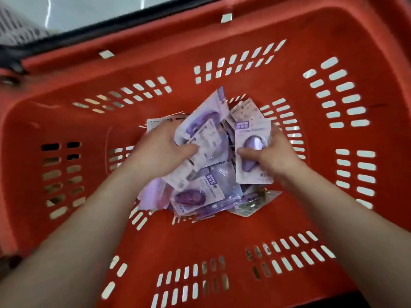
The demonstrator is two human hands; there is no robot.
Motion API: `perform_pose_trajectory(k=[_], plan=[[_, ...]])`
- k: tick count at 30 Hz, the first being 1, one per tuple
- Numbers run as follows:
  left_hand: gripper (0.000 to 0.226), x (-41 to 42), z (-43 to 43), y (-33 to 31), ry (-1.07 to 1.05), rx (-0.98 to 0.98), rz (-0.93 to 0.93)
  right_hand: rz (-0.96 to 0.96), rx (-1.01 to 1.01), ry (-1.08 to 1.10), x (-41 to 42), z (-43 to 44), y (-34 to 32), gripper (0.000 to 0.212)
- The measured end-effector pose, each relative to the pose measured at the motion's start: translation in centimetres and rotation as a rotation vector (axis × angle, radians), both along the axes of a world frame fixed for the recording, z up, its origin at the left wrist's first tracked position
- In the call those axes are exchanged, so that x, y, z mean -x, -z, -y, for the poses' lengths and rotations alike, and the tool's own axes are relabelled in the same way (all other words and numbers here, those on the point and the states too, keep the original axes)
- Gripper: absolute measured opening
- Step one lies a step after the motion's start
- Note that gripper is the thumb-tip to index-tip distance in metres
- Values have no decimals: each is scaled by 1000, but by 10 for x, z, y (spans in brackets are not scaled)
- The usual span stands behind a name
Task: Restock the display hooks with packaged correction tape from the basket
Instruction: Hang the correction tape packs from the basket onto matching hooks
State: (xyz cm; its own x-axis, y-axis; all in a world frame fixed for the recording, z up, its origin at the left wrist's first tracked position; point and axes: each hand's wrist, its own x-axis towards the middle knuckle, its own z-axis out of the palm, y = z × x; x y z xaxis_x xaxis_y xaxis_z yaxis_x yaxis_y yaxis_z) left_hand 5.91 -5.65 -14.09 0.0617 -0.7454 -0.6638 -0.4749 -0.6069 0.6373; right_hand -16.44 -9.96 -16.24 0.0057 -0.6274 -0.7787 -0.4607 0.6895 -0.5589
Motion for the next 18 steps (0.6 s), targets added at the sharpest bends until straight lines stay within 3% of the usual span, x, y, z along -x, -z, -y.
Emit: perform_pose_trajectory(k=[2, 4, 6, 9, 12, 15, 17, 18], plan=[[18, 16, -11, -21, -270, -93, -279, 119, -76, 131, -6, -3, -10, 33], [20, 34, -20, -34, -469, -123, -480, 261, -165, 288, -15, -9, -18, 26], [21, 53, -25, -40, -638, -128, -606, 455, -278, 418, -19, -15, -27, 27], [24, 76, -24, -31, -822, -198, -696, 579, -367, 378, -18, -19, -40, 61], [50, 94, -25, -5, -729, -238, -591, 463, -199, 173, -14, -27, -34, 49], [70, 93, -24, 13, -340, -277, -459, 278, -162, 250, -2, -27, -22, 35], [90, 80, -15, 21, -170, -247, -231, 203, -154, 272, 6, -25, -16, 33], [88, 70, -9, 28, -132, -185, -39, 175, -141, 273, 9, -25, -14, 32]])
